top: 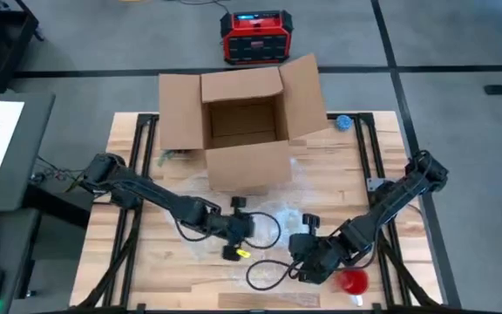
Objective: Wrap mug
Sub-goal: Wrap the green patterned mug into the bubble wrap
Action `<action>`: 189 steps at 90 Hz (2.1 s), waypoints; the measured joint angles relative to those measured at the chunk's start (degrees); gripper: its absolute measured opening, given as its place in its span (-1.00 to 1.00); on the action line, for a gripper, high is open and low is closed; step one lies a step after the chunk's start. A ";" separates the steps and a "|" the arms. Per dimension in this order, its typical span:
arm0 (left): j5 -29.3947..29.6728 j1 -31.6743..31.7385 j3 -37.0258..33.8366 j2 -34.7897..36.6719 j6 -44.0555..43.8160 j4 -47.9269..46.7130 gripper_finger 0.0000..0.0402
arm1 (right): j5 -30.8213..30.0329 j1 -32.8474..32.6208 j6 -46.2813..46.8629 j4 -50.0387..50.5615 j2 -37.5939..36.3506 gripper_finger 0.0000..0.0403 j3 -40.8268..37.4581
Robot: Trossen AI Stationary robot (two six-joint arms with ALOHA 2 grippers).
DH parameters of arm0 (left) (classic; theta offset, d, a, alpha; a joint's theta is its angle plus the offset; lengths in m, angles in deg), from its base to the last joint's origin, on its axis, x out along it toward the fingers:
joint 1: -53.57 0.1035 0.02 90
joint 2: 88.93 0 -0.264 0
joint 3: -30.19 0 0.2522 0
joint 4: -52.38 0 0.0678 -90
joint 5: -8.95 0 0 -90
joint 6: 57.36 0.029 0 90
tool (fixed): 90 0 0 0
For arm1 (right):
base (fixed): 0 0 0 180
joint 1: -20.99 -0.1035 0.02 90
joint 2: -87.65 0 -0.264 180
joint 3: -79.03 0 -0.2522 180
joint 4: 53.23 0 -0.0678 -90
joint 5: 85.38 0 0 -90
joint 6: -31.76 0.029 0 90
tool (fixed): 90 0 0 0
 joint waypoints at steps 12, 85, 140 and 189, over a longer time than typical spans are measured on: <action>2.13 0.08 -3.46 -1.24 -1.78 0.45 -1.00 | -0.02 0.02 0.02 -0.29 0.00 -1.00 0.00; 1.87 2.49 -0.30 -8.11 14.47 35.25 -1.00 | -0.61 1.09 0.04 -2.09 0.00 -1.00 0.00; 1.85 3.19 -0.43 -8.17 14.25 36.85 -1.00 | -0.13 12.41 3.44 1.30 -0.09 -1.00 -4.29; 11.77 -2.04 2.65 -5.72 14.14 25.98 -1.00 | 18.51 19.32 1.38 -11.76 -0.43 -1.00 -17.59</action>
